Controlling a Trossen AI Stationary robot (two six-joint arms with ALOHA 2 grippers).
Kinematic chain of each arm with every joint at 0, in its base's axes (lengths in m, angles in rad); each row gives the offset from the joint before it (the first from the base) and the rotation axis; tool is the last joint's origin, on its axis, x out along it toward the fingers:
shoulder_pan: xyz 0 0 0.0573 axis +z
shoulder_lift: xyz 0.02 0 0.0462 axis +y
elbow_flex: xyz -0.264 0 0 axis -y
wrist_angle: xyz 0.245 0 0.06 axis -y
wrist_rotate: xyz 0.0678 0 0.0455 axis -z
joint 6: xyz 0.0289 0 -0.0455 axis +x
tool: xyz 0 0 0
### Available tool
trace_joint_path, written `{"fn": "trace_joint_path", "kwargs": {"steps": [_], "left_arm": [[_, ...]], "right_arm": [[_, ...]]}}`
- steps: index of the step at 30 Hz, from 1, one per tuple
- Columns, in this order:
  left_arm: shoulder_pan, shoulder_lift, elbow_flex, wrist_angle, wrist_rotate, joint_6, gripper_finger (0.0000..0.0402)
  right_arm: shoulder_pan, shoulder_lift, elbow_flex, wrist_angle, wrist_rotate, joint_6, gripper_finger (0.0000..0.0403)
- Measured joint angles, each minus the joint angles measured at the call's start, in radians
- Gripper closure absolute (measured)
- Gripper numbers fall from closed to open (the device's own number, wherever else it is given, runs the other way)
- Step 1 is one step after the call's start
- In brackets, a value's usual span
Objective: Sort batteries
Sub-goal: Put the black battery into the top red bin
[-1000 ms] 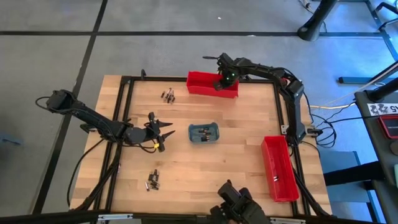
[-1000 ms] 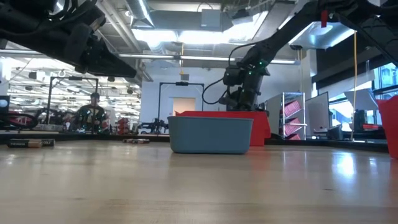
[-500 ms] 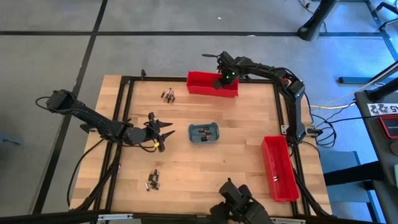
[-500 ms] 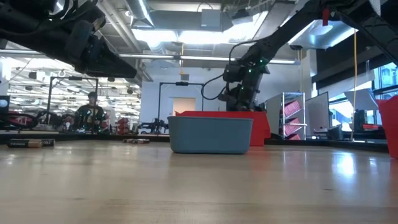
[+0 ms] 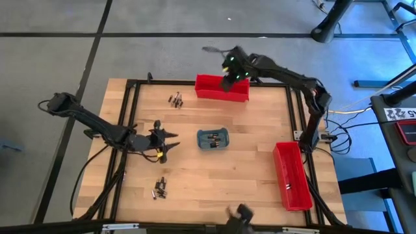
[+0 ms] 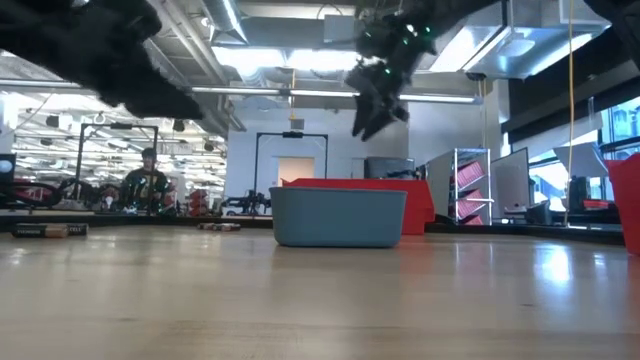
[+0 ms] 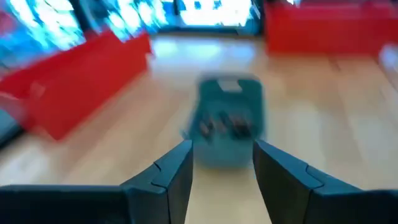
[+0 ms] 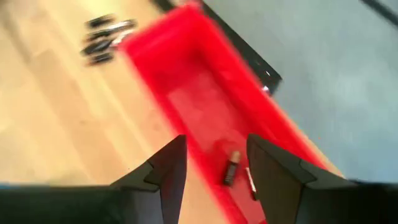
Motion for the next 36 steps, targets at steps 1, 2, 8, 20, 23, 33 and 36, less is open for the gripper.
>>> {"fn": "trace_joint_path", "kwargs": {"steps": [1,2,8,20,23,33,36], "left_arm": [[-0.018,-0.011,0.026,-0.115,0.021,-0.043,0.0252],[-0.035,-0.017,0.058,-0.238,0.038,-0.090,0.0258],[-0.149,-0.005,0.214,-0.872,0.170,-0.507,0.0308],[-0.289,-0.005,0.136,-1.099,0.294,-0.993,0.0318],[-0.288,-0.005,0.111,-1.063,0.286,-0.998,0.0286],[-0.287,-0.004,0.035,-1.018,0.268,-0.909,0.0240],[-0.287,-0.003,0.035,-1.036,0.269,-0.881,0.0239]], "right_arm": [[0.039,0.001,0.000,0.013,0.016,-0.017,0.0233],[0.076,0.002,-0.004,0.031,0.021,-0.038,0.0233],[0.317,0.003,-0.070,0.208,0.020,-0.130,0.0233],[0.635,0.002,-0.088,0.102,0.099,-0.248,0.0233],[0.669,0.002,-0.088,0.099,0.139,-0.248,0.0233],[0.681,0.002,-0.087,0.100,0.173,-0.246,0.0233],[0.681,0.002,-0.087,0.099,0.173,-0.246,0.0233]]}}
